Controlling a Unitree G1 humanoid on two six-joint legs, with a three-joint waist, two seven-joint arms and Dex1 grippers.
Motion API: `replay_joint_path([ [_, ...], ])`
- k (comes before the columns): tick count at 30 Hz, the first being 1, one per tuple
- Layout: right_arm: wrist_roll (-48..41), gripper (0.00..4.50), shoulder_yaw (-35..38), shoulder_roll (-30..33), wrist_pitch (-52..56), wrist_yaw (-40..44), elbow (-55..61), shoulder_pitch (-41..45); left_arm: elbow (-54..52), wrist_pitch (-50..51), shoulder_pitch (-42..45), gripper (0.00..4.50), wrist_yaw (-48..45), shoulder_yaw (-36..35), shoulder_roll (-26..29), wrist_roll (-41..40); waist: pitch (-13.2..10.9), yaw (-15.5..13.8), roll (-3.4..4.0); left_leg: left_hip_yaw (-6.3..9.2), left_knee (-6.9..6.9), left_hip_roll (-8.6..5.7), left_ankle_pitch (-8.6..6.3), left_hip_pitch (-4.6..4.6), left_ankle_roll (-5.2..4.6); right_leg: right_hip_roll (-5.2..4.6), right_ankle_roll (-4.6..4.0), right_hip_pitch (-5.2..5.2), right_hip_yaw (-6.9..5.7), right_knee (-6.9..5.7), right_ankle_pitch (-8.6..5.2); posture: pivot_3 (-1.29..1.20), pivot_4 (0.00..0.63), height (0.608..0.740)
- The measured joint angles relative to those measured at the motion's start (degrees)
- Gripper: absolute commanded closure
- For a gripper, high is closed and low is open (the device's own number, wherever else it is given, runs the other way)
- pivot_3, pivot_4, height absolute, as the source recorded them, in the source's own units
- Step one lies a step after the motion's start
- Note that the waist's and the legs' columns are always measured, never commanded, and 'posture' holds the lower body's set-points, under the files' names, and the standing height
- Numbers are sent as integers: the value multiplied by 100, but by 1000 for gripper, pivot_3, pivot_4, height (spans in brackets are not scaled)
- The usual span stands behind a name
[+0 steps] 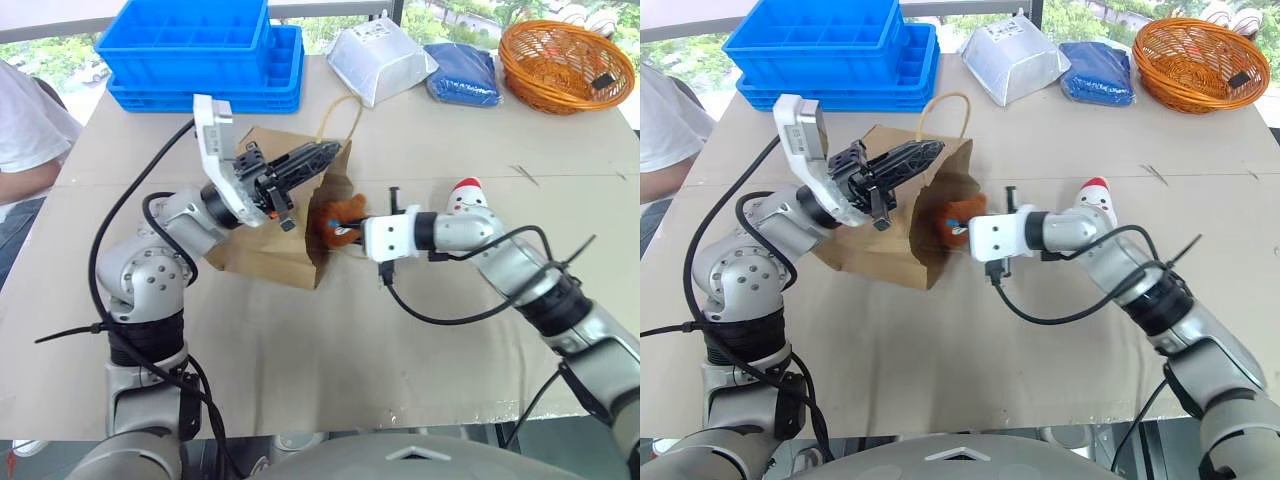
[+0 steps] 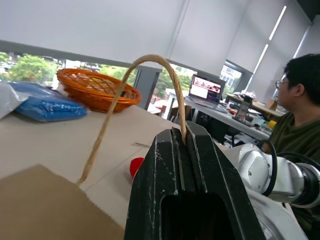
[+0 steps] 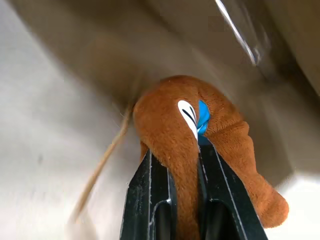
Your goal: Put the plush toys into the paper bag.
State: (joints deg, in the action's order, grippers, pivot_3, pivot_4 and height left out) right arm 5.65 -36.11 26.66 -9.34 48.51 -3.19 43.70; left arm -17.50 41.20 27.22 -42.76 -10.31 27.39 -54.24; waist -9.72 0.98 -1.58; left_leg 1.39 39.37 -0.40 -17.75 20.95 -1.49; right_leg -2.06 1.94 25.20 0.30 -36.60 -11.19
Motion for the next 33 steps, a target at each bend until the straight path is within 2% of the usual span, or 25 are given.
replay_joint_path([
  [5, 427, 4457, -146, -895, -919, 47, -1121, 691, 3, -51, -7, 4500, -46, 264, -161, 72, 0, -7, 0, 7, -1, -1, 2, -2, 4, -4, -1, -1, 7, -5, 0, 0, 150, 740],
  [8, 669, 4457, -102, -1023, -1189, -54, -1629, 900, -9, -54, -78, 4500, 21, 212, -189, 56, 0, -22, 0, 15, -1, -10, 1, 2, 4, -18, -1, -1, 9, -5, 0, 0, 150, 740],
  [11, 781, 3409, -58, -1096, -1372, -105, -1969, 920, -67, -56, -228, 4500, 74, 189, -226, 52, 0, -9, 1, 14, -5, -10, 1, 2, 4, -25, -1, 1, 11, -3, 0, 0, 150, 740],
  [16, 716, 1218, 78, -990, -1409, 57, -1820, 497, -158, -71, -300, 4500, 156, 187, -294, 56, -1, -17, 2, 19, -6, -9, 2, 3, 6, -37, -1, 0, 7, -4, 0, 0, 150, 740],
  [17, 666, 952, 145, -866, -1336, 95, -1625, 358, -167, -86, -327, 4500, 158, 175, -283, 60, -1, -19, 2, 19, -5, -11, 2, 4, 6, -40, -1, 0, 6, -5, 0, 0, 150, 740],
  [18, 594, 952, 252, -733, -1231, 138, -1401, 213, -170, -106, -356, 4500, 156, 174, -267, 67, -1, -24, 2, 20, -5, -13, 2, 5, 6, -42, -1, 0, 6, -5, 0, 0, 150, 740],
  [23, -811, 952, 1509, 141, 830, 482, 917, -894, -164, -267, -586, 4500, 120, 140, -178, 176, -2, -35, 3, 28, -5, -15, 2, 11, 5, -49, -1, 0, -4, 0, 0, 0, 150, 740],
  [27, -1654, 952, 2277, 453, 2278, 326, 2386, -1415, -162, -336, -615, 4500, 92, 166, -183, 240, -1, -31, 3, 29, -7, -12, 1, 6, 3, -47, -1, -2, -8, -5, -1, 0, 150, 740],
  [28, -2312, 706, 2823, 629, 3352, 99, 3041, -1777, -155, -403, -607, 4500, 76, 194, -210, 277, -2, -46, 3, 31, -6, -12, -6, 9, -9, -49, -2, -3, -10, -5, -1, 0, 150, 740],
  [29, -2415, 463, 2932, 663, 3510, 59, 3124, -1833, -156, -416, -614, 4500, 72, 187, -209, 283, -1, -48, 3, 30, -5, -13, -6, 9, -9, -50, -2, -4, -10, -5, -1, 0, 150, 740],
  [30, -2816, 193, 3434, 781, 4295, -199, 3482, -2055, -148, -461, -600, 4500, 72, 199, -221, 338, -2, -60, 3, 29, -4, -15, -7, 10, -12, -52, -1, -4, -9, -4, 0, 0, 150, 740],
  [31, -2973, 49, 3685, 871, 4658, -342, 3634, -2163, -143, -494, -601, 4500, 72, 197, -223, 355, -1, -73, 3, 28, -4, -18, -11, 10, -18, -54, -1, -4, -9, -3, -1, 0, 150, 740],
  [33, -3139, 49, 4185, 992, 5351, -746, 3918, -2394, -139, -539, -596, 4500, 74, 193, -229, 363, -1, -85, 3, 26, -4, -20, -11, 10, -19, -54, -1, -5, -8, -1, -1, 0, 150, 740],
])
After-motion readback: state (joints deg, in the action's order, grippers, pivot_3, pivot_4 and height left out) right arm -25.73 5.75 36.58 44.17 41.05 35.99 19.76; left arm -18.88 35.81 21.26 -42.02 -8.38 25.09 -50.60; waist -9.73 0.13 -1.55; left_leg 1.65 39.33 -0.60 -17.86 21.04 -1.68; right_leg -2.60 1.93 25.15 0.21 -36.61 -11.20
